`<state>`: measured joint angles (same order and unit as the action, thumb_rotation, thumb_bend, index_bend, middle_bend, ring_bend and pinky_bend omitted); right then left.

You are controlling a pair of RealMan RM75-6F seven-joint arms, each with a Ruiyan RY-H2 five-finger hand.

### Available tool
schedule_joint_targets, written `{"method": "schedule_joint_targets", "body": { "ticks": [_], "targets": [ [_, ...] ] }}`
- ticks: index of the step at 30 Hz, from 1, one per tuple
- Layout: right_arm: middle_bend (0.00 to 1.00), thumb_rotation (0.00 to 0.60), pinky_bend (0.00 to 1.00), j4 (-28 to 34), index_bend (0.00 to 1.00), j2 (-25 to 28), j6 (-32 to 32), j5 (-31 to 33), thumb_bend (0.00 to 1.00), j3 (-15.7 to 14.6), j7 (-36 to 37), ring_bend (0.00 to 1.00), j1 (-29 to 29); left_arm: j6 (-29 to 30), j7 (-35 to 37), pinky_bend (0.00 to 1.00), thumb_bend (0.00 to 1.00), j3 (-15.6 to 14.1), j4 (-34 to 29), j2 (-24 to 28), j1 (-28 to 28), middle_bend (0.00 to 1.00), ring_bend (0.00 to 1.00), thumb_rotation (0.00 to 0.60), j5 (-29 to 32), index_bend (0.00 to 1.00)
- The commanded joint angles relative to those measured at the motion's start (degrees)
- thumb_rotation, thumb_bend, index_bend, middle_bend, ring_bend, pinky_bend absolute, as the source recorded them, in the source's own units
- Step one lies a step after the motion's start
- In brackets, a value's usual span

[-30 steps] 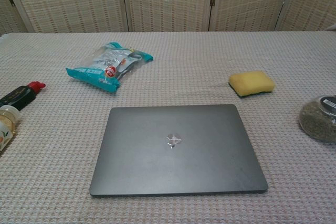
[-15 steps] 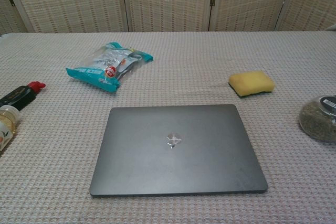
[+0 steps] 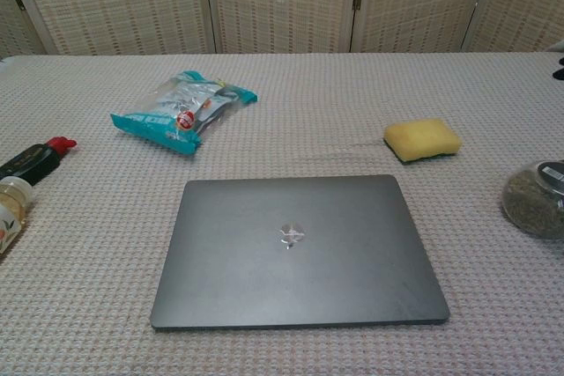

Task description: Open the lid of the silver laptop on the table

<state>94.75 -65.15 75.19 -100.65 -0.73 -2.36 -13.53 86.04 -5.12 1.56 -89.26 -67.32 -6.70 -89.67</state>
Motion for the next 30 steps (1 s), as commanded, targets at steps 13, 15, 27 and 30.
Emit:
{"method": "schedule_joint_targets", "body": {
  "ticks": [13,15,27,30],
  "targets": [
    [0.00,0.600,0.00,1.6,0.00,-10.6,-19.7,-3.5,0.38,-1.1,-3.4,0.06,-14.4,0.4,1.4,0.00,0.23,-1.0,0.4,0.1,-0.2,0.13,0.10,0.600,-2.1,0.14],
    [0.00,0.600,0.00,0.8,0.00,-12.8,-20.6,-3.7,0.38,-1.0,-4.1,0.06,-15.5,0.4,1.4,0.00,0.23,-1.0,0.4,0.1,-0.3,0.13,0.10,0.600,-2.5,0.14],
    [0.00,0.600,0.00,-4.6,0.00,-23.1,-23.2,-2.3,0.38,-0.9,-10.1,0.00,-18.8,-0.5,1.0,0.00,0.23,-1.3,0.0,-0.3,-0.9,0.13,0.10,0.600,-2.8,0.14],
    [0.00,0.600,0.00,-5.6,0.00,-24.8,-23.5,-2.1,0.38,-1.2,-10.2,0.00,-19.6,-0.7,0.8,0.00,0.23,-1.3,-0.1,-0.4,-1.0,0.13,0.10,0.600,-2.8,0.14]
  ]
}}
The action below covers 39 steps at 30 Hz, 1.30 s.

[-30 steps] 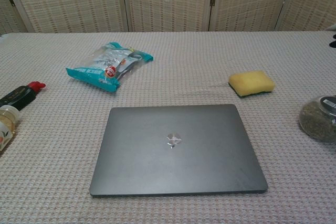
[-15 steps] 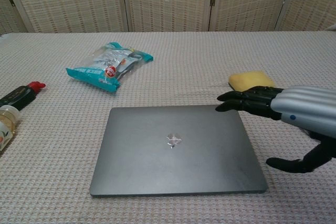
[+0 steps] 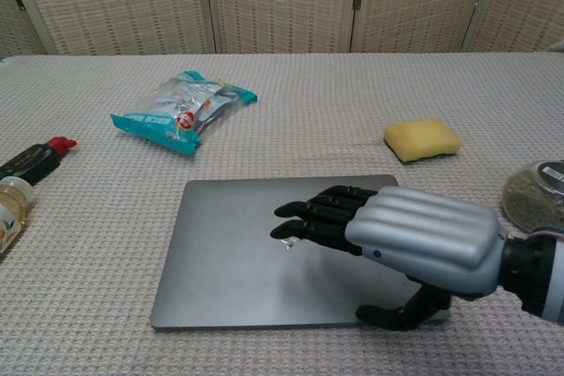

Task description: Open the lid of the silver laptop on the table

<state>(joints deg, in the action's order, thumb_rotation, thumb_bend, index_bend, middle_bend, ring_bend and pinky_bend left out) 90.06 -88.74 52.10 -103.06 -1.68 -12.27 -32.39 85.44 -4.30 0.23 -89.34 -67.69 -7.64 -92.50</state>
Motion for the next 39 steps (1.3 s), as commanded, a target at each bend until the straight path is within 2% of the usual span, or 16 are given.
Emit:
{"method": "schedule_joint_targets", "body": {
  "ticks": [1,21,39],
  "targets": [
    [0.00,0.600,0.00,-1.2,0.00,-1.7,-0.5,0.3,0.38,-0.4,-0.3,0.00,-0.9,-0.2,-0.1,0.00,0.23,0.0,0.0,-0.1,-0.1,0.13,0.10,0.600,0.2,0.14],
    [0.00,0.600,0.00,-7.7,0.00,-9.8,-2.3,2.7,0.38,-0.3,-3.1,0.00,-5.2,-1.0,0.8,0.00,0.23,-0.1,1.1,-0.8,-0.5,0.13,0.10,0.600,0.6,0.13],
    [0.00,0.600,0.00,-8.4,0.00,-11.0,-2.8,6.4,0.38,0.4,-6.2,0.00,-6.9,-1.3,1.8,0.00,0.23,-0.1,2.3,-1.1,-0.8,0.13,0.10,0.600,1.0,0.13]
  ]
}}
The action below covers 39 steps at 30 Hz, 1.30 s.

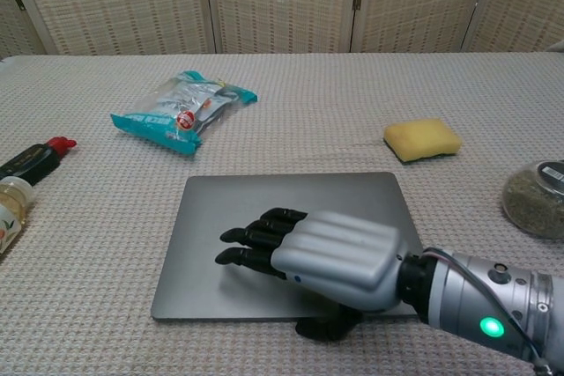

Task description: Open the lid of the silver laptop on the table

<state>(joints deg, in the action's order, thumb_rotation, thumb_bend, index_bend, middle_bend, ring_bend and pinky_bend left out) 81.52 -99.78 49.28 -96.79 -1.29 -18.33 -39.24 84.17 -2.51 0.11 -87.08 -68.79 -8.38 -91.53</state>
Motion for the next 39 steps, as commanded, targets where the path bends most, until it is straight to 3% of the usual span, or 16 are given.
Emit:
{"method": "schedule_joint_targets", "body": {
  "ticks": [1,13,24,39],
  "targets": [
    [0.00,0.600,0.00,0.3,0.00,0.1,0.1,0.3,0.38,0.0,-0.3,0.00,-0.2,0.0,0.1,0.00,0.23,0.0,0.1,0.0,0.0,0.13,0.10,0.600,0.0,0.13],
    [0.00,0.600,0.00,0.3,0.00,-0.2,0.3,1.8,0.39,0.1,-2.4,0.00,-0.9,-0.4,0.4,0.00,0.23,0.1,0.6,-0.3,-0.5,0.13,0.10,0.600,0.1,0.13],
    [0.00,0.600,0.00,-0.2,0.00,-1.4,0.9,2.8,0.53,0.3,-5.2,0.00,-1.2,-1.9,1.1,0.00,0.23,-0.3,1.7,-1.2,-1.7,0.13,0.10,0.600,-0.8,0.13],
    [0.00,0.600,0.00,-0.1,0.00,-5.1,2.2,8.1,0.64,3.5,-22.4,0.00,-0.5,-5.6,5.9,0.00,0.24,-1.8,5.2,-4.3,-4.1,0.14,0.12,0.600,-2.1,0.14]
  ]
}}
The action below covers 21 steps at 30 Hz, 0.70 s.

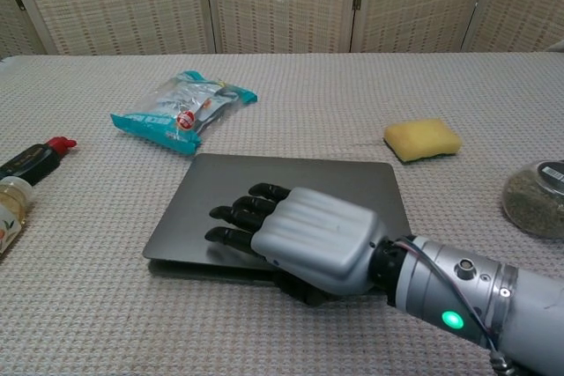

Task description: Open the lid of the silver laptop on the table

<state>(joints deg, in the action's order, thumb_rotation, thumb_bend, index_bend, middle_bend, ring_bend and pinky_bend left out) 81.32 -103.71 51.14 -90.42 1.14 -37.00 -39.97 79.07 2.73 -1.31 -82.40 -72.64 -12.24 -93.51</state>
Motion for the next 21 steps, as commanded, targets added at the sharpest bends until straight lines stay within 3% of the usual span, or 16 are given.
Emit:
{"method": "schedule_joint_targets", "body": {
  "ticks": [1,7,15,21],
  "targets": [
    [0.00,0.600,0.00,0.3,0.00,-1.4,0.4,2.3,0.64,1.3,-5.1,0.00,0.2,-0.8,1.3,0.00,0.24,-0.6,0.8,-0.7,-0.3,0.14,0.12,0.600,-0.1,0.14],
    [0.00,0.600,0.00,0.9,0.00,-2.3,1.7,3.9,0.64,2.5,-10.7,0.00,0.1,-3.0,4.4,0.04,0.24,-2.2,2.2,-1.9,-0.8,0.16,0.14,0.600,-0.4,0.16],
    [0.00,0.600,0.00,1.7,0.00,-2.7,2.6,6.1,0.64,3.8,-14.3,0.00,-0.2,-5.3,9.8,0.03,0.26,-5.5,4.8,-3.4,-3.6,0.17,0.15,0.600,-5.8,0.20],
    [0.00,0.600,0.00,2.0,0.00,-2.8,3.3,6.8,0.64,4.2,-15.5,0.00,-0.7,-9.0,10.5,0.00,0.40,-7.4,4.1,-4.0,-7.5,0.17,0.15,0.600,-9.9,0.19]
  ]
}}
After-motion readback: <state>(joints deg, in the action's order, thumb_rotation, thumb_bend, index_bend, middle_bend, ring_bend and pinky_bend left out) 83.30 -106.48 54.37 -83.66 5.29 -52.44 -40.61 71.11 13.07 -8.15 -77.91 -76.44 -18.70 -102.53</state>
